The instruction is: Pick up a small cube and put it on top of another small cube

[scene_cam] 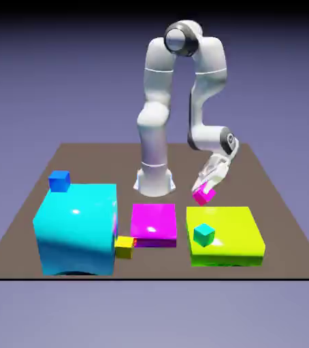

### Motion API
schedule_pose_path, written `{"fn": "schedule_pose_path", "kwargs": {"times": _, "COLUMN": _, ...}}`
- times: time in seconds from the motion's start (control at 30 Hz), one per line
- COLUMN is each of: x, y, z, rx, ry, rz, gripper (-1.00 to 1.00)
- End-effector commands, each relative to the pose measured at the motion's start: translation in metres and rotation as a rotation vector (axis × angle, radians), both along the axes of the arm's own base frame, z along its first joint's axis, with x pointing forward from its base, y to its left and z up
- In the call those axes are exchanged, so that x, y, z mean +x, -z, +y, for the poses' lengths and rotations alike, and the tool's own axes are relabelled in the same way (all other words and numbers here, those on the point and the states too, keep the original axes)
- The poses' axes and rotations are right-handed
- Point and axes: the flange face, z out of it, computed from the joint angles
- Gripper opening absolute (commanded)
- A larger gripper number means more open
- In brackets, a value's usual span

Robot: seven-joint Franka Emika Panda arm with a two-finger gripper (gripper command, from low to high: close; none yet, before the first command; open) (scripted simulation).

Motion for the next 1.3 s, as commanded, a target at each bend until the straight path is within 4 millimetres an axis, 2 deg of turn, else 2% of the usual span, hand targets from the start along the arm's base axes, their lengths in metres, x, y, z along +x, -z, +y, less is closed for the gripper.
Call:
{"fn": "schedule_pose_path", "kwargs": {"times": 0.0, "x": 0.004, "y": -0.01, "z": 0.004, "rx": 0.075, "ry": 0.062, "rz": -0.012, "gripper": -1.0}}
{"fn": "schedule_pose_path", "kwargs": {"times": 0.2, "x": 0.071, "y": -0.072, "z": -0.025, "rx": 0.52, "ry": 0.621, "rz": -0.109, "gripper": -1.0}}
{"fn": "schedule_pose_path", "kwargs": {"times": 0.27, "x": 0.091, "y": -0.094, "z": -0.042, "rx": 0.668, "ry": 0.808, "rz": -0.148, "gripper": -1.0}}
{"fn": "schedule_pose_path", "kwargs": {"times": 0.37, "x": 0.122, "y": -0.125, "z": -0.08, "rx": 0.87, "ry": 1.072, "rz": -0.214, "gripper": -1.0}}
{"fn": "schedule_pose_path", "kwargs": {"times": 0.5, "x": 0.151, "y": -0.163, "z": -0.144, "rx": 1.137, "ry": 1.423, "rz": -0.302, "gripper": -1.0}}
{"fn": "schedule_pose_path", "kwargs": {"times": 0.63, "x": 0.166, "y": -0.194, "z": -0.218, "rx": 1.403, "ry": 1.773, "rz": -0.382, "gripper": -1.0}}
{"fn": "schedule_pose_path", "kwargs": {"times": 0.73, "x": 0.166, "y": -0.212, "z": -0.278, "rx": 1.603, "ry": 2.036, "rz": -0.43, "gripper": -1.0}}
{"fn": "schedule_pose_path", "kwargs": {"times": 0.87, "x": 0.151, "y": -0.225, "z": -0.359, "rx": 1.87, "ry": 2.384, "rz": -0.464, "gripper": -1.0}}
{"fn": "schedule_pose_path", "kwargs": {"times": 0.9, "x": 0.145, "y": -0.226, "z": -0.379, "rx": -1.898, "ry": -2.421, "rz": 0.456, "gripper": -1.0}}
{"fn": "schedule_pose_path", "kwargs": {"times": 1.07, "x": 0.103, "y": -0.22, "z": -0.473, "rx": -1.583, "ry": -2.017, "rz": 0.278, "gripper": -1.0}}
{"fn": "schedule_pose_path", "kwargs": {"times": 1.27, "x": 0.035, "y": -0.185, "z": -0.563, "rx": -1.226, "ry": -1.554, "rz": 0.023, "gripper": -1.0}}
